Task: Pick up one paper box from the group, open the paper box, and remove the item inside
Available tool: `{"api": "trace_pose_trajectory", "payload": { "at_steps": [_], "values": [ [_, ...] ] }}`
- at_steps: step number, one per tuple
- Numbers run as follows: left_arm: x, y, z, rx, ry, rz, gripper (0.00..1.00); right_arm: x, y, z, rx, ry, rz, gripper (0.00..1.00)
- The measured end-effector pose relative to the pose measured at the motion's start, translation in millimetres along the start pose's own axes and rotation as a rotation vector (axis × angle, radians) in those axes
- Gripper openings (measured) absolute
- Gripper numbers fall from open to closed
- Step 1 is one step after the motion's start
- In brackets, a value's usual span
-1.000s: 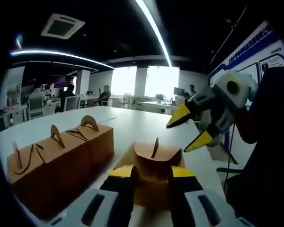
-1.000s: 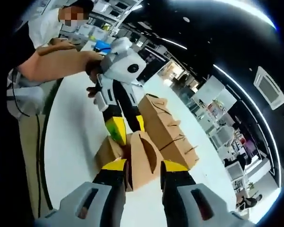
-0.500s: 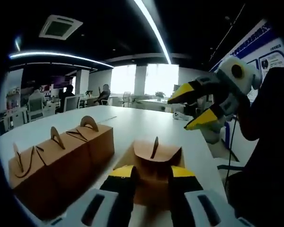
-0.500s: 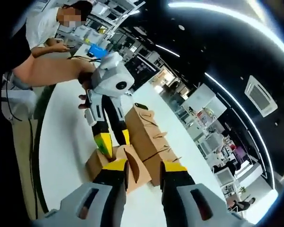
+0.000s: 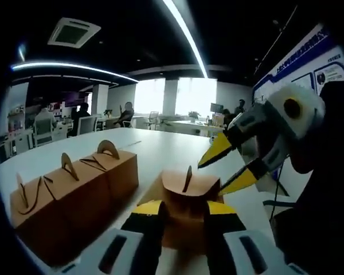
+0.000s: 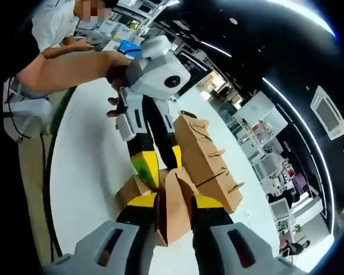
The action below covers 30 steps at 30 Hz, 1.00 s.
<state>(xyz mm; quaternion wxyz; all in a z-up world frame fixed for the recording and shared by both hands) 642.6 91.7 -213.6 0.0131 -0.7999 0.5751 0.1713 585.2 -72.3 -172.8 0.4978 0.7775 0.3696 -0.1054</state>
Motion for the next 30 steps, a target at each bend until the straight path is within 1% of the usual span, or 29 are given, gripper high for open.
{"api": "trace_pose_trajectory", "payload": {
  "at_steps": [1, 2, 4, 6, 10, 13, 15, 18, 19, 20, 24, 25, 26, 27, 28, 29, 30],
  "values": [
    [0.1, -0.2, 0.0, 0.0, 0.0, 0.0, 0.29, 2.0, -2.6, 3.4, -0.001, -0.003, 0.014, 0.2],
    [0.1, -0.3, -0.1, 0.001, 0.0, 0.0, 0.29, 1.9, -2.0, 3.6, -0.003, 0.011, 0.03, 0.2],
    [0.2, -0.9, -0.3, 0.002, 0.0, 0.004, 0.29, 3.2, -1.3, 5.9, 0.008, 0.013, 0.062, 0.2],
    [1.0, -2.1, -0.7, 0.001, -0.003, 0.012, 0.29, 5.0, -1.7, 6.4, -0.004, 0.003, 0.082, 0.18],
    [1.1, -1.5, -1.9, 0.01, -0.015, 0.009, 0.29, 6.9, -4.4, 2.6, -0.087, -0.018, 0.099, 0.14],
    [1.3, -3.4, -2.1, 0.003, -0.013, 0.01, 0.29, 8.5, -7.2, 0.6, -0.13, -0.039, 0.108, 0.11],
    [1.3, -3.0, -2.2, 0.003, -0.013, 0.009, 0.29, 8.5, -6.8, 0.1, -0.146, -0.046, 0.108, 0.1],
    [1.2, -2.1, -2.3, 0.003, -0.013, 0.007, 0.29, 8.6, -8.1, 0.7, -0.141, -0.045, 0.104, 0.06],
    [1.1, -2.1, -2.3, 0.001, -0.013, 0.007, 0.29, 7.1, -7.3, 0.9, -0.128, -0.037, 0.134, 0.05],
    [0.9, -2.1, -2.2, -0.002, -0.014, 0.008, 0.29, 5.4, -6.6, 2.1, -0.083, -0.018, 0.142, 0.04],
    [0.9, -1.4, -2.6, 0.001, -0.017, 0.009, 0.29, -6.5, 3.9, 13.6, 0.198, 0.114, 0.163, 0.04],
    [1.1, -1.0, -2.7, 0.003, -0.017, 0.007, 0.29, -9.7, 6.2, 17.7, 0.283, 0.149, 0.168, 0.04],
    [1.1, -0.7, -2.8, 0.004, -0.018, 0.005, 0.29, -11.2, 7.5, 20.8, 0.349, 0.172, 0.171, 0.03],
    [1.0, -0.4, -2.8, 0.004, -0.018, 0.004, 0.29, -13.7, 9.7, 25.8, 0.451, 0.203, 0.178, 0.03],
    [1.1, -0.2, -2.9, 0.003, -0.018, 0.002, 0.29, -15.5, 11.5, 29.8, 0.554, 0.235, 0.17, 0.03],
    [1.2, 0.1, -3.0, 0.003, -0.018, 0.001, 0.29, -16.5, 12.7, 33.0, 0.647, 0.265, 0.152, 0.03],
    [0.9, 0.1, -3.3, 0.003, -0.02, -0.001, 0.29, -17.2, 14.2, 36.7, 0.725, 0.286, 0.15, 0.03]
  ]
}}
Point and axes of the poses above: the point that each gripper's makers call its tool centre point, and the gripper's own axes: x roughly forward along the fingers, y roughly to its right, z roughly out of its underside, the point moved 10 cm from there along -x, roughly backward along the fingers, and after that the axes turned 5 degrees about -x, right-handed, at the moved point
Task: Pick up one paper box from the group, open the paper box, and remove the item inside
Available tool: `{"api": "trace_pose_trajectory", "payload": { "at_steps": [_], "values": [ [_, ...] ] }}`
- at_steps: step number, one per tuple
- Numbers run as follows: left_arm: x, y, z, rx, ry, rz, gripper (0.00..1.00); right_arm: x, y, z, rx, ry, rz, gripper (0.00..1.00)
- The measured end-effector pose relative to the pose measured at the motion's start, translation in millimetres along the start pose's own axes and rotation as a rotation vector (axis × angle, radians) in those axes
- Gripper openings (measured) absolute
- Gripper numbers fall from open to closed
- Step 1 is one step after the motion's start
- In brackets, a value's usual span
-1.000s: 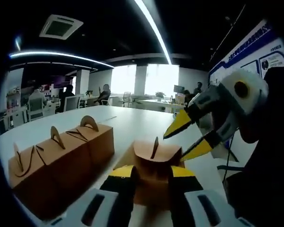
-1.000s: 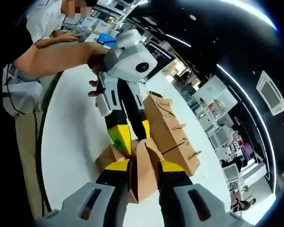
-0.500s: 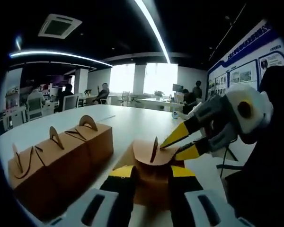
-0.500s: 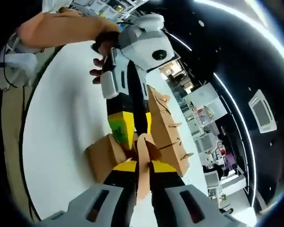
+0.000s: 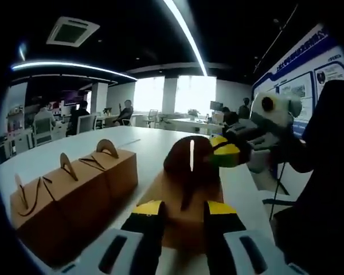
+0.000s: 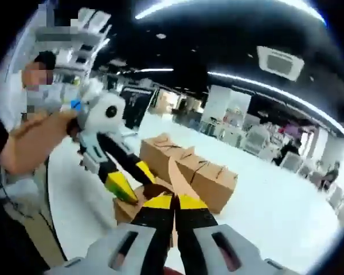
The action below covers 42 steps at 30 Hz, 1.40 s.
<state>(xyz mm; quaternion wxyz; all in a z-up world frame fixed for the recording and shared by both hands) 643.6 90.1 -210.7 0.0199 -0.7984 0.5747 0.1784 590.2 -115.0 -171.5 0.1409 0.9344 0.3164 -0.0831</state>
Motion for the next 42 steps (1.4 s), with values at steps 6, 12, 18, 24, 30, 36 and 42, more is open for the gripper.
{"api": "trace_pose_trajectory", "payload": {
  "at_steps": [6, 12, 18, 24, 30, 36, 42],
  "values": [
    [0.0, 1.2, 0.0, -0.003, -0.003, -0.009, 0.29, -3.6, 10.7, 9.3, 0.248, 0.083, 0.009, 0.02],
    [-0.3, 0.6, 1.1, -0.015, 0.008, -0.009, 0.29, -17.4, 28.1, 22.0, 0.433, 0.13, 0.091, 0.02],
    [1.4, 0.4, 0.2, -0.013, 0.002, -0.002, 0.29, -24.3, 40.1, 51.8, 0.941, 0.221, 0.035, 0.02],
    [1.9, 1.4, -0.7, -0.011, -0.01, -0.007, 0.29, -24.1, 38.7, 72.5, 1.162, 0.242, 0.037, 0.02],
    [2.4, 2.5, -1.9, -0.01, -0.027, -0.013, 0.29, -21.6, 35.8, 82.0, 1.23, 0.209, 0.044, 0.02],
    [2.4, 3.1, -1.9, -0.011, -0.028, -0.016, 0.29, -18.6, 32.5, 90.0, 1.28, 0.181, 0.036, 0.03],
    [2.5, 4.1, -1.7, -0.01, -0.031, -0.017, 0.29, -19.2, 25.2, 91.7, 1.285, 0.165, 0.052, 0.03]
  ]
}}
Point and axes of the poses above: the point that each gripper's makers call its tool centre point, and the gripper's own axes: x roughly forward along the fingers, y roughly to its right, z roughly out of its underside, the point moved 10 cm from there along -x, roughly backward along the fingers, and after that the axes turned 5 degrees about -x, right-handed, at the moved point
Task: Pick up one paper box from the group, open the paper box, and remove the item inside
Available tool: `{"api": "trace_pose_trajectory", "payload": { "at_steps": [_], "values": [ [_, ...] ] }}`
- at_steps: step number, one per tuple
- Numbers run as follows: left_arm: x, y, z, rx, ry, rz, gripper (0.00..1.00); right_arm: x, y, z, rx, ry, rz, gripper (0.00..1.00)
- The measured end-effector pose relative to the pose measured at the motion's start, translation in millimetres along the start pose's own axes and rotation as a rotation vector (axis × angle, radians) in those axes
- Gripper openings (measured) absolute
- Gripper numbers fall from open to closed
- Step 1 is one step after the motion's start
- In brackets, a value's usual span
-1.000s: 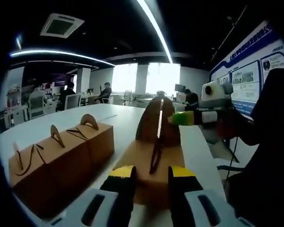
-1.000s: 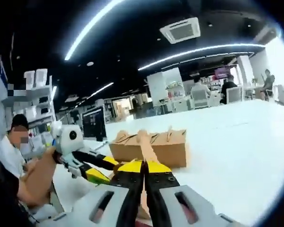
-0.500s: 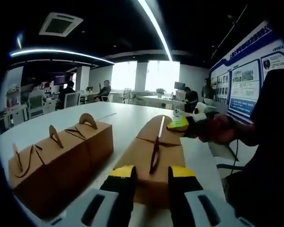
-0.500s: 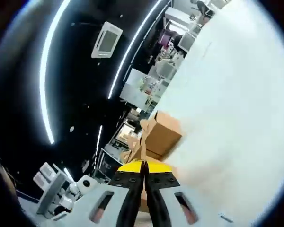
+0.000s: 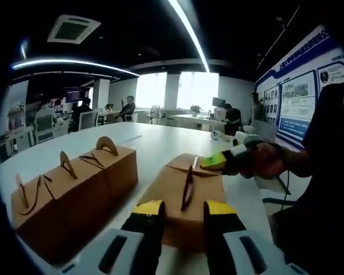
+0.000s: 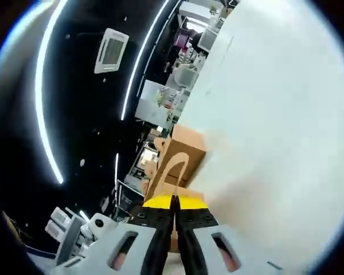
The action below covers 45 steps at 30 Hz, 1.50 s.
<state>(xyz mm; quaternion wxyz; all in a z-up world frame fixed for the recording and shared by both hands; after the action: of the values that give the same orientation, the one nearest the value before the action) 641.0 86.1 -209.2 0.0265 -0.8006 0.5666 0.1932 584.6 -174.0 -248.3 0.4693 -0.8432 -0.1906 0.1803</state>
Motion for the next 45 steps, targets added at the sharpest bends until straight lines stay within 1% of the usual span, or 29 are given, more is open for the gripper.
{"api": "trace_pose_trajectory", "payload": {
  "at_steps": [1, 2, 5, 7, 10, 11, 14, 15, 17, 20, 23, 28, 31, 34, 38, 40, 41, 43, 44, 45],
  "values": [
    [0.1, 0.2, 0.0, 0.0, -0.001, 0.001, 0.29, -0.6, 0.0, 1.4, -0.037, -0.002, 0.013, 0.03],
    [0.2, 0.5, 0.1, 0.0, -0.002, 0.003, 0.29, -1.2, -0.4, 3.0, -0.05, -0.011, 0.022, 0.03],
    [0.6, 1.6, 0.2, 0.002, -0.002, 0.005, 0.29, -1.1, 2.6, 5.7, -0.053, -0.019, 0.029, 0.03],
    [0.5, 2.5, 0.9, 0.002, 0.002, 0.005, 0.29, -0.8, 4.2, 6.4, -0.04, -0.033, 0.037, 0.03],
    [0.1, 2.7, 1.6, -0.001, 0.009, 0.003, 0.29, -1.0, 2.8, 5.2, -0.058, -0.034, 0.049, 0.03],
    [0.0, 2.8, 1.8, -0.001, 0.01, 0.002, 0.29, -1.3, 3.4, 5.2, -0.05, -0.033, 0.051, 0.03],
    [-1.4, 3.8, 2.1, 0.0, 0.005, 0.004, 0.29, -3.2, 3.9, 9.4, 0.053, -0.042, 0.047, 0.03],
    [-1.7, 4.3, 2.2, 0.001, 0.004, 0.005, 0.29, -3.7, 4.8, 11.6, 0.051, -0.047, 0.053, 0.03],
    [-1.0, 5.1, 2.1, 0.003, 0.002, 0.008, 0.29, -3.7, 3.8, 18.1, 0.018, -0.065, 0.071, 0.03],
    [-2.2, 0.4, 1.7, 0.01, -0.006, 0.007, 0.29, -1.9, 5.5, 24.3, 0.041, -0.078, 0.065, 0.03],
    [-1.2, -0.4, 1.2, 0.009, -0.007, 0.007, 0.29, 1.1, 5.5, 26.1, 0.051, -0.084, 0.06, 0.03],
    [0.4, -0.1, 0.7, 0.006, -0.001, 0.004, 0.29, 6.8, 2.1, 32.2, 0.034, -0.105, 0.052, 0.03],
    [0.7, -0.1, 0.7, 0.003, 0.001, 0.004, 0.29, 7.4, 2.3, 30.8, 0.022, -0.106, 0.051, 0.03],
    [1.2, 0.0, 0.4, 0.003, -0.001, 0.004, 0.29, 6.1, 5.4, 30.1, 0.035, -0.107, 0.045, 0.03],
    [1.7, 0.4, 0.0, 0.004, -0.004, 0.004, 0.29, 0.9, 9.0, 21.6, 0.03, -0.095, 0.046, 0.04],
    [1.9, 1.0, 0.1, 0.003, -0.003, 0.003, 0.29, -4.5, 10.5, 11.6, -0.033, -0.055, 0.047, 0.05],
    [1.9, 1.1, 0.1, 0.003, -0.003, 0.002, 0.29, -7.5, 9.0, 6.0, -0.061, -0.033, 0.034, 0.06],
    [2.1, 1.9, -0.1, 0.004, -0.004, 0.003, 0.29, -14.2, 6.1, -7.8, -0.122, 0.028, 0.034, 0.13],
    [2.1, 1.9, -0.1, 0.004, -0.005, 0.003, 0.29, -16.7, 4.8, -12.4, -0.137, 0.037, 0.04, 0.19],
    [2.0, 2.2, -0.2, 0.004, -0.006, 0.002, 0.29, -20.7, 2.4, -23.4, -0.185, 0.073, 0.041, 0.23]
  ]
}}
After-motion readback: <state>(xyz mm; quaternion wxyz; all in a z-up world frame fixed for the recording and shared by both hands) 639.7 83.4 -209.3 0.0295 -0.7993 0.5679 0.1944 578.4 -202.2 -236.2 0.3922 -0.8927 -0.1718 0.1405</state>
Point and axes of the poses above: the point that each gripper's makers call its tool centre point, and the gripper's own axes: x roughly forward along the fingers, y roughly to its right, z roughly out of its underside, the point moved 10 cm from there along -x, roughly backward along the fingers, and after that the axes turned 5 degrees about -x, right-handed, at the moved point
